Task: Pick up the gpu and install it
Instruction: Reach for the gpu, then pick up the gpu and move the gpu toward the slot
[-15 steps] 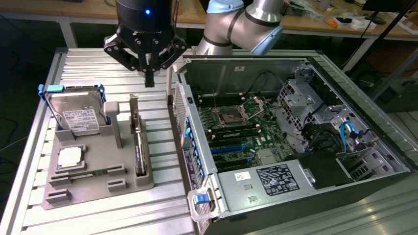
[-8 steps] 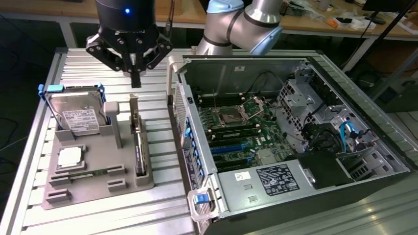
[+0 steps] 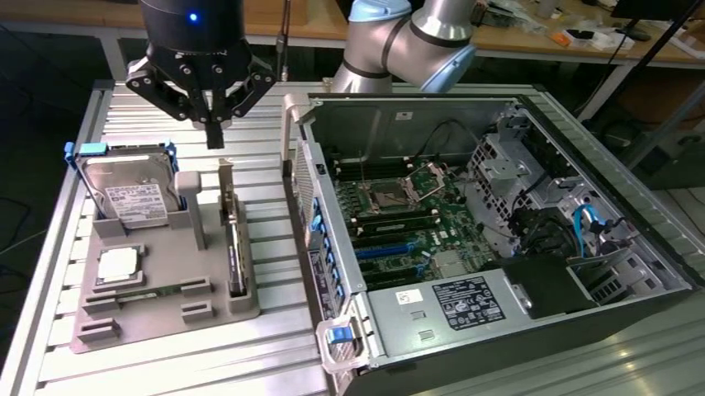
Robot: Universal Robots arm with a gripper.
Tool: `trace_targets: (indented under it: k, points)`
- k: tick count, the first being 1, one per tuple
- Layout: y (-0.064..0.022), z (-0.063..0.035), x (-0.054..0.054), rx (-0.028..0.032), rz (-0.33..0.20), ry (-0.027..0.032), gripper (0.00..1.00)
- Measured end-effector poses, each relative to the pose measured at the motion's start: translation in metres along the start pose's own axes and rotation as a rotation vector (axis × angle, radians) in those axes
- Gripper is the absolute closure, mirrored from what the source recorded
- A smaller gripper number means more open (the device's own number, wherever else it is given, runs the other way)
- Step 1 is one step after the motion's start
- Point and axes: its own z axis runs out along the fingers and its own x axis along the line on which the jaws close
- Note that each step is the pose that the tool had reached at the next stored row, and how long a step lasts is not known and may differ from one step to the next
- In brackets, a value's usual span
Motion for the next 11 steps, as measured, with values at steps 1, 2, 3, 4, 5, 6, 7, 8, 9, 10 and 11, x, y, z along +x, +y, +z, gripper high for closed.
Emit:
trace_targets:
  k: [1, 2, 3, 4, 5, 6, 7, 8, 9, 10, 11]
  points:
    - [0.0, 0.0, 0.0, 0.0, 0.0, 0.0001, 0.89]
    - [0.0, -0.0001, 0.0001, 0.0, 0.0, 0.0001, 0.89]
    - [0.0, -0.0001, 0.0001, 0.0, 0.0, 0.0001, 0.89]
    - [0.0, 0.0, 0.0001, 0.0, 0.0, 0.0, 0.89]
    - [0.0, 0.0, 0.0001, 0.0, 0.0, 0.0001, 0.89]
    - [0.0, -0.0001, 0.0001, 0.0, 0.0, 0.0001, 0.89]
    - [0.0, 0.0, 0.0001, 0.0, 0.0, 0.0001, 0.89]
    - [0.0, 0.0, 0.0001, 0.0, 0.0, 0.0001, 0.89]
    - [0.0, 0.0, 0.0001, 0.0, 0.0, 0.0001, 0.89]
    - [0.0, 0.0, 0.0001, 0.0, 0.0, 0.0001, 0.89]
    - [0.0, 0.0, 0.0001, 0.0, 0.0, 0.0001, 0.89]
